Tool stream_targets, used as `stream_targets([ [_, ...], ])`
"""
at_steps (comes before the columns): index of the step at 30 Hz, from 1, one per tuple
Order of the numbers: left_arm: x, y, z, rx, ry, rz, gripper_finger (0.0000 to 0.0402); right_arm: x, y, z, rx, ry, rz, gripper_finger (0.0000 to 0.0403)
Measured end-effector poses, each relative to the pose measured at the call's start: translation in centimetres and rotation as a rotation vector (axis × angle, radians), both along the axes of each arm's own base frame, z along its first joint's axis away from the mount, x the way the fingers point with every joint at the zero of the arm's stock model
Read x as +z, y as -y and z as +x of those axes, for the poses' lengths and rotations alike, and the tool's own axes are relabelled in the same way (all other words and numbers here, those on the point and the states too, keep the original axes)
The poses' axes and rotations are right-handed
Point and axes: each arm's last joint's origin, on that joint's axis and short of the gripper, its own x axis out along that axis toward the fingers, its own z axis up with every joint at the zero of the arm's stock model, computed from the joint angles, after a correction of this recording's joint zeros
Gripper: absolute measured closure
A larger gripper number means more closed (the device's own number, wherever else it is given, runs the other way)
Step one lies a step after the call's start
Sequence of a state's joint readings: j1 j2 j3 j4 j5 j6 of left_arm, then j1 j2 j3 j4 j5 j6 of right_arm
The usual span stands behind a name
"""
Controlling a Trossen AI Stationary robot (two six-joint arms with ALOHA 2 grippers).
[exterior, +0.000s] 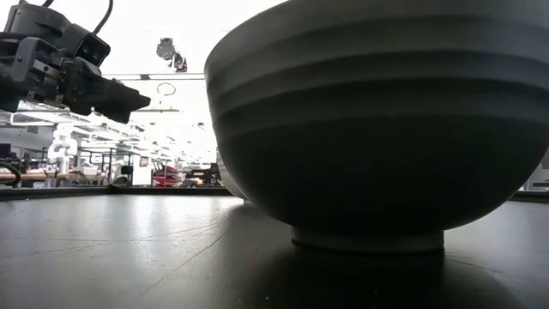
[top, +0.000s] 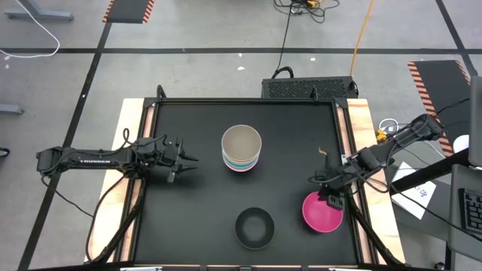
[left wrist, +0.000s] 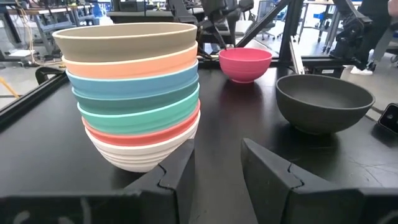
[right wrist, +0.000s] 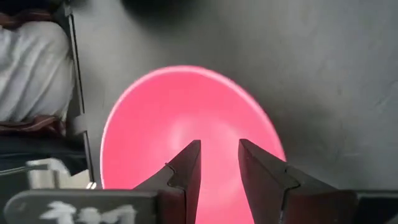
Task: Nest bowls inside each other
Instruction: Stack the pink bowl on top of the gray bowl
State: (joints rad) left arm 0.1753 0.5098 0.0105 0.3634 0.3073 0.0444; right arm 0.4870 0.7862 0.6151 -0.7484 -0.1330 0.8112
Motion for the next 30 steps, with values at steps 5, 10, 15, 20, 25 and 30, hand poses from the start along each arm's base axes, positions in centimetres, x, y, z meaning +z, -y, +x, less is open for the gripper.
stream_targets([
  [5, -0.1, 0.0, 0.0, 0.000, -0.007, -0.002, 0.0270, 2.0, 0.6, -0.4, -0.033, -0.011, -0.114, 0.0303],
  [10, -0.5, 0.0, -0.1, 0.000, -0.051, -0.010, 0.0270, 1.4, 0.7, -0.8, -0.075, -0.152, -0.151, 0.0303],
  [15, -0.6, 0.0, -0.1, 0.000, -0.060, -0.011, 0.0270, 0.7, 0.3, -0.1, -0.060, -0.206, -0.173, 0.0303],
  [20, -0.6, 0.0, -0.1, 0.002, -0.059, -0.008, 0.0270, 0.4, 0.1, 0.2, -0.044, -0.229, -0.165, 0.0303],
  [25, -0.6, 0.0, -0.1, 0.002, -0.059, -0.010, 0.0270, 0.2, 0.0, 0.3, -0.036, -0.235, -0.171, 0.0303],
  [30, -0.6, 0.0, -0.1, 0.002, -0.059, -0.011, 0.0270, 0.1, -0.2, 0.6, -0.034, -0.228, -0.166, 0.0303],
])
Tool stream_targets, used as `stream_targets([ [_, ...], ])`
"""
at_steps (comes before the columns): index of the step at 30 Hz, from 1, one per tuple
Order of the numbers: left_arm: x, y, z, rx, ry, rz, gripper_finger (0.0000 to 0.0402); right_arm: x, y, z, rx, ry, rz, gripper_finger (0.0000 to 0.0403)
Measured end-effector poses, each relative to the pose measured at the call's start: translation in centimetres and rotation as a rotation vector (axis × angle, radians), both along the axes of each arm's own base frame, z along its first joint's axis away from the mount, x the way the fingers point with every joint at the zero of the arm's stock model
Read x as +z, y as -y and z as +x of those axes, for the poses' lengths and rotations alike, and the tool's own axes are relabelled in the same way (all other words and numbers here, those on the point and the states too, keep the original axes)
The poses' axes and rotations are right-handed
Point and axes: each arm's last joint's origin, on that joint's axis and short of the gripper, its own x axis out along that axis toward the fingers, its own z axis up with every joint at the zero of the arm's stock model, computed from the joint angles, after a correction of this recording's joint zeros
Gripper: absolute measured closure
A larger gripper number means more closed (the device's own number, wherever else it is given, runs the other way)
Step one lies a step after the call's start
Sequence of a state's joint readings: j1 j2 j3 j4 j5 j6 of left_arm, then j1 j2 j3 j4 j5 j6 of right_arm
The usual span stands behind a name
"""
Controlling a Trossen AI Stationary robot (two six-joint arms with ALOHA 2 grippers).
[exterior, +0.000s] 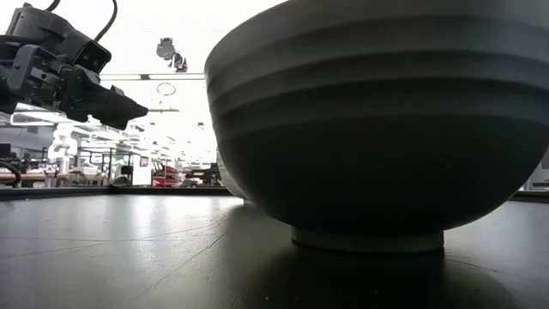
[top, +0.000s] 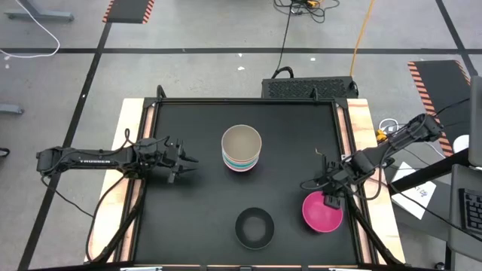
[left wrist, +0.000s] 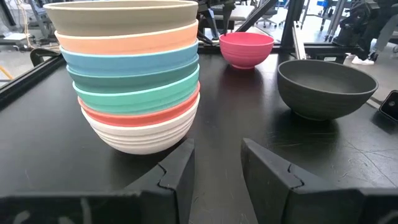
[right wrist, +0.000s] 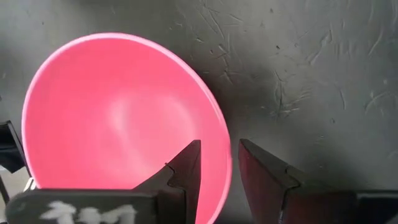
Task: Nest bowls inside each other
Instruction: Stack the pink bowl on top of the gray bowl
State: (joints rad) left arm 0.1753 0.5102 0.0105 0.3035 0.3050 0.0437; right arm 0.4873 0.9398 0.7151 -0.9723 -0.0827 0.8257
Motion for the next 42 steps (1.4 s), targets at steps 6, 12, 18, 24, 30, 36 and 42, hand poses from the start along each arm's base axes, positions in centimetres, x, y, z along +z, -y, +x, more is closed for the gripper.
stream_targets([
  [6, 0.0, 0.0, 0.0, -0.001, 0.000, 0.000, 0.0270, -0.4, -0.2, 0.3, 0.014, -0.034, 0.006, 0.0303],
  [12, 0.0, 0.0, 0.0, -0.005, 0.000, -0.001, 0.0270, -0.6, -0.3, 0.5, 0.021, -0.049, -0.006, 0.0303],
  [18, 0.0, 0.0, 0.0, -0.007, 0.000, -0.001, 0.0270, -0.9, -0.5, 0.9, 0.045, -0.041, -0.011, 0.0303],
  [24, 0.0, 0.0, 0.0, -0.008, 0.001, 0.002, 0.0270, -1.3, -0.7, 1.2, 0.066, -0.056, -0.031, 0.0309],
  [30, 0.0, 0.0, 0.0, -0.008, 0.002, 0.003, 0.0270, -1.6, -0.7, 1.4, 0.123, -0.055, -0.065, 0.0361],
  [36, 0.1, 0.0, 0.0, -0.008, 0.006, 0.003, 0.0270, -1.5, -0.5, 1.5, 0.161, -0.044, -0.078, 0.0394],
  [42, 0.1, 0.0, 0.0, -0.008, 0.007, 0.003, 0.0270, -0.9, 0.1, 1.5, 0.183, 0.028, -0.066, 0.0399],
])
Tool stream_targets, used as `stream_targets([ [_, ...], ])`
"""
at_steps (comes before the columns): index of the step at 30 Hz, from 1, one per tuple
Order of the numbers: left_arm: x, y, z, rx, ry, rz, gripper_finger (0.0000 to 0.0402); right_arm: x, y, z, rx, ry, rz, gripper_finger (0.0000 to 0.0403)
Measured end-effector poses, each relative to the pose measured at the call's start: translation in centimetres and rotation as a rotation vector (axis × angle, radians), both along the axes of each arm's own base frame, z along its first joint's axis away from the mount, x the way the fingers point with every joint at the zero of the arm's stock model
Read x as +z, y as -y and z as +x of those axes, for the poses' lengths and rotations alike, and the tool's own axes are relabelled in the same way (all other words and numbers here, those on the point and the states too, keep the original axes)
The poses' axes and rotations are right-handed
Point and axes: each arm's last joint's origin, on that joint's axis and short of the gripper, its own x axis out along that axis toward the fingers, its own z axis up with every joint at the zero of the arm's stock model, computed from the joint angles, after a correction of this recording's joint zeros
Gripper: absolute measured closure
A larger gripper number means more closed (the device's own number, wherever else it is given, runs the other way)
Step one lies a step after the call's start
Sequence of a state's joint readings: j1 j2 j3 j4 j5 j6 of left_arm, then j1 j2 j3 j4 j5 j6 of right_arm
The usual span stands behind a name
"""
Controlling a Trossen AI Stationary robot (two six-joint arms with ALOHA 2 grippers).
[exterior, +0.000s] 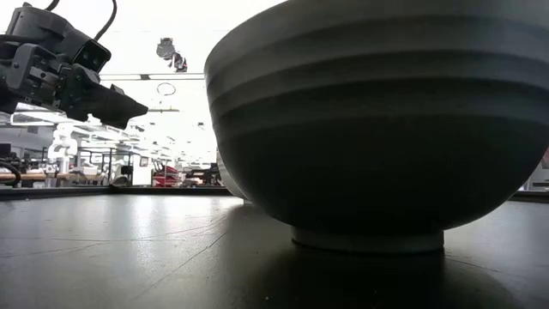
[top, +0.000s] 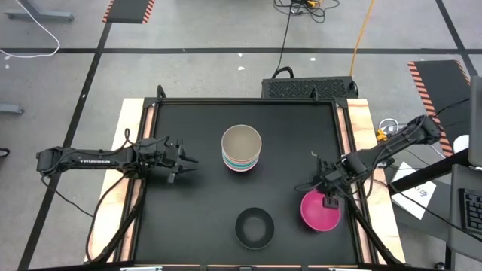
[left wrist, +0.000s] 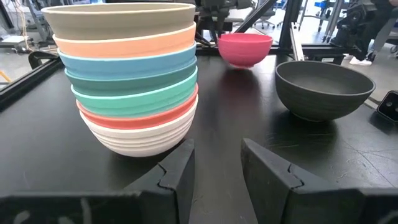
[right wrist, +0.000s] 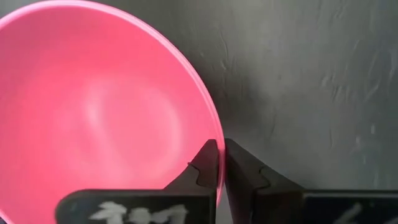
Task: Nest bowls inside each other
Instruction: Stack the pink bowl on top of the gray bowl
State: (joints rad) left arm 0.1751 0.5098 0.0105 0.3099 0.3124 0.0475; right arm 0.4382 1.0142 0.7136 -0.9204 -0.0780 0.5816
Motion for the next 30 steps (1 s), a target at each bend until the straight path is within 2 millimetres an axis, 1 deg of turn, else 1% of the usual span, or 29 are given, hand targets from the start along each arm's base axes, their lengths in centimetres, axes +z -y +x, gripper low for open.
stream_targets([
  [4, 0.0, 0.0, 0.0, 0.000, 0.000, 0.000, 0.0270, 0.9, 0.5, 0.0, 0.036, 0.113, 0.010, 0.0400],
  [6, 0.0, 0.0, 0.0, 0.000, 0.000, 0.000, 0.0270, 1.5, 0.9, 0.2, 0.051, 0.211, -0.026, 0.0400],
  [9, 0.0, 0.0, 0.0, -0.002, 0.002, 0.011, 0.0270, 2.8, 1.8, 0.7, 0.024, 0.396, -0.067, 0.0401],
  [12, 0.0, 0.0, 0.0, -0.004, 0.004, 0.023, 0.0270, 4.7, 3.0, 1.4, -0.042, 0.588, -0.103, 0.0401],
  [14, 0.0, 0.0, 0.0, -0.004, 0.004, 0.025, 0.0270, 6.5, 3.8, 1.9, -0.111, 0.703, -0.136, 0.0401],
  [16, 0.0, 0.0, 0.0, -0.004, 0.005, 0.025, 0.0270, 8.5, 4.7, 2.0, -0.133, 0.770, -0.176, 0.0402],
  [19, 0.0, 0.0, 0.0, -0.004, 0.005, 0.024, 0.0270, 11.4, 5.8, 2.1, -0.132, 0.816, -0.244, 0.0402],
  [22, 0.0, 0.0, 0.0, -0.003, 0.004, 0.021, 0.0270, 13.6, 6.7, 2.6, -0.124, 0.803, -0.303, 0.0402],
  [26, 0.0, 0.0, 0.0, -0.003, 0.004, 0.020, 0.0270, 15.7, 7.9, 3.6, -0.136, 0.725, -0.331, 0.0402],
  [30, 0.0, 0.0, 0.0, -0.004, 0.002, 0.020, 0.0270, 17.2, 8.9, 4.5, -0.160, 0.659, -0.338, 0.0402],
])
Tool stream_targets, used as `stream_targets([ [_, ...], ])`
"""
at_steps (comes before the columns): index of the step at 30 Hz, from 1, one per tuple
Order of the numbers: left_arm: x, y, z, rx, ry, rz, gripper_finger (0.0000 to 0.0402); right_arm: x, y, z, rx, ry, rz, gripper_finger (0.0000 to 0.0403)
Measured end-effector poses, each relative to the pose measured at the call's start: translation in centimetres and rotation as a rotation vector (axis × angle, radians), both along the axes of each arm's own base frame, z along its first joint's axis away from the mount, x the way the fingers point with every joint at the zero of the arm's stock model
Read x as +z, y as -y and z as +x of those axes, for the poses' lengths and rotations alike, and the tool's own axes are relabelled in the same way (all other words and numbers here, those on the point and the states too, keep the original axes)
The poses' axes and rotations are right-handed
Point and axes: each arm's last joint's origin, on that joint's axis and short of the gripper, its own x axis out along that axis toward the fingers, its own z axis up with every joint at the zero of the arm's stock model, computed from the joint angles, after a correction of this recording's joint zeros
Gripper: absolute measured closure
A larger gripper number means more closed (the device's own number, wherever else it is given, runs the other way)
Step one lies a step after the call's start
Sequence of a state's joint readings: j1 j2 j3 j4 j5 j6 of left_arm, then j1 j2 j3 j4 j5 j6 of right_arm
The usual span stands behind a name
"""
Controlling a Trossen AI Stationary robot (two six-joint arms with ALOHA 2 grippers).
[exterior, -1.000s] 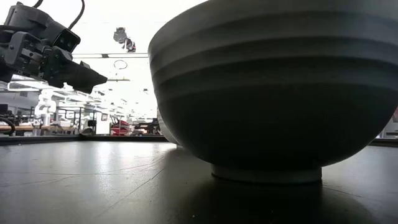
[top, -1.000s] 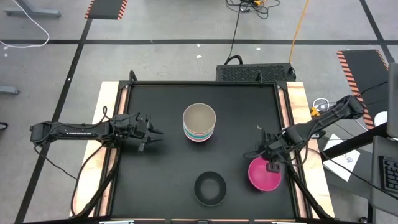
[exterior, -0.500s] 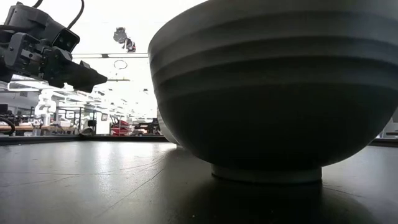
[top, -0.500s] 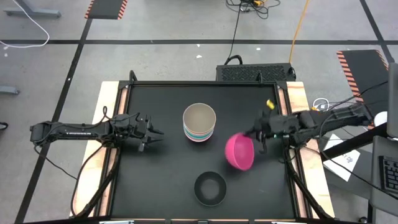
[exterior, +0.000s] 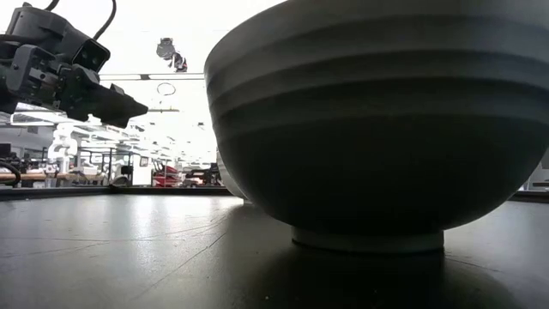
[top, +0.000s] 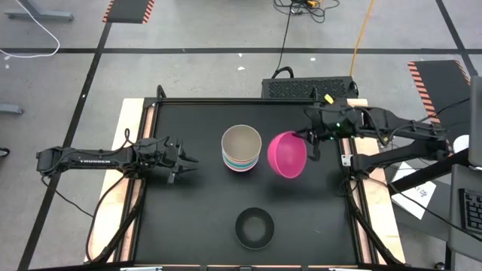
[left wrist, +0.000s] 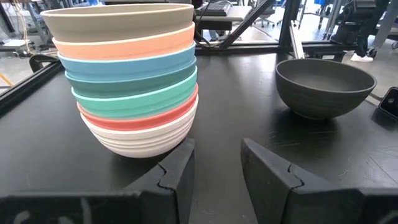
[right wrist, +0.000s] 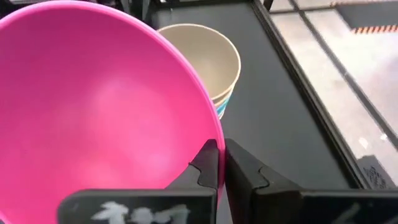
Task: Nest bowls inside each other
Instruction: Stack the pink bowl on top of the gray bowl
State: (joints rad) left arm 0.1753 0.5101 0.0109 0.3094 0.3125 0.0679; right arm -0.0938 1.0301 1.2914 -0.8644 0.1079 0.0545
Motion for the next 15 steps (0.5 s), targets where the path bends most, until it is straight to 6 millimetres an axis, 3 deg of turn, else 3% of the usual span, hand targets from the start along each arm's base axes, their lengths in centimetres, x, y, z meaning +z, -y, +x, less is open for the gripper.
stream_targets([
  [15, -0.2, 0.0, 0.0, -0.001, -0.016, 0.003, 0.0270, 2.3, 4.1, 3.2, -0.041, -0.091, 0.010, 0.0402],
])
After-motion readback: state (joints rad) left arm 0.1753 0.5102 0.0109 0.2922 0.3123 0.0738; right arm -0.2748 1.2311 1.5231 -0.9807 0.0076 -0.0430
